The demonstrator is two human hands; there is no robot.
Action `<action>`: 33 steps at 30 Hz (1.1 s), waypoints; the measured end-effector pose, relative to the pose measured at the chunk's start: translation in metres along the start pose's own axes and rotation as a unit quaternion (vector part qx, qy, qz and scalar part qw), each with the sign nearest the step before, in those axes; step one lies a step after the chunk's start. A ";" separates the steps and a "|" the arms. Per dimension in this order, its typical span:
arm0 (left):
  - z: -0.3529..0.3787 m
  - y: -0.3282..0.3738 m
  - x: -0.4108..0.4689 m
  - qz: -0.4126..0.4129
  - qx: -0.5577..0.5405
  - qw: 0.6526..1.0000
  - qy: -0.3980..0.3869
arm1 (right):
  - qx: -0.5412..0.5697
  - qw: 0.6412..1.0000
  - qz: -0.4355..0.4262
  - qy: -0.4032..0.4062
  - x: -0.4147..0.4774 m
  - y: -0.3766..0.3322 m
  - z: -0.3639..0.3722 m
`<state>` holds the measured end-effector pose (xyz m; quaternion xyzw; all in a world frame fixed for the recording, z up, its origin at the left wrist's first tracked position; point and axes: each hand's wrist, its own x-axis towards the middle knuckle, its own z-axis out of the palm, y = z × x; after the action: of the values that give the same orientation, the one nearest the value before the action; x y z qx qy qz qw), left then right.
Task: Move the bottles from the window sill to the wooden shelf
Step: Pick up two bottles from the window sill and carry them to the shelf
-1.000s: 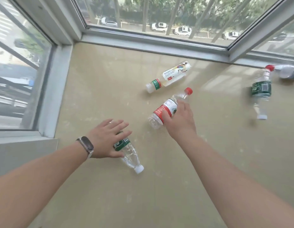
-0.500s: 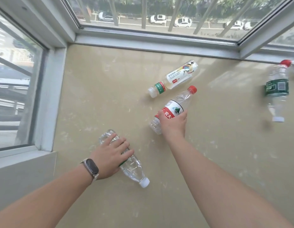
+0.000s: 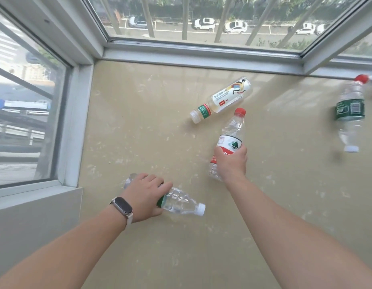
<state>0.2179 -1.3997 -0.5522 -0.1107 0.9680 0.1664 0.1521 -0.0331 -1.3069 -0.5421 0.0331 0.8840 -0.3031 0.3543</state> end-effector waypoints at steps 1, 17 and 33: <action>-0.004 0.004 -0.002 -0.019 -0.011 1.000 0.006 | -0.004 1.000 -0.003 -0.003 -0.004 0.003 -0.005; -0.126 0.081 -0.025 -0.255 -0.171 0.947 0.096 | 0.047 0.987 -0.116 -0.099 -0.094 -0.008 -0.105; -0.241 0.228 -0.054 -0.276 -0.468 0.793 0.275 | 0.158 0.941 -0.265 -0.139 -0.210 -0.004 -0.240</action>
<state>0.1458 -1.2670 -0.2522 -0.4723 0.7007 0.5129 -0.1512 -0.0228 -1.1433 -0.2691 -0.1891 0.7435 -0.5235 0.3707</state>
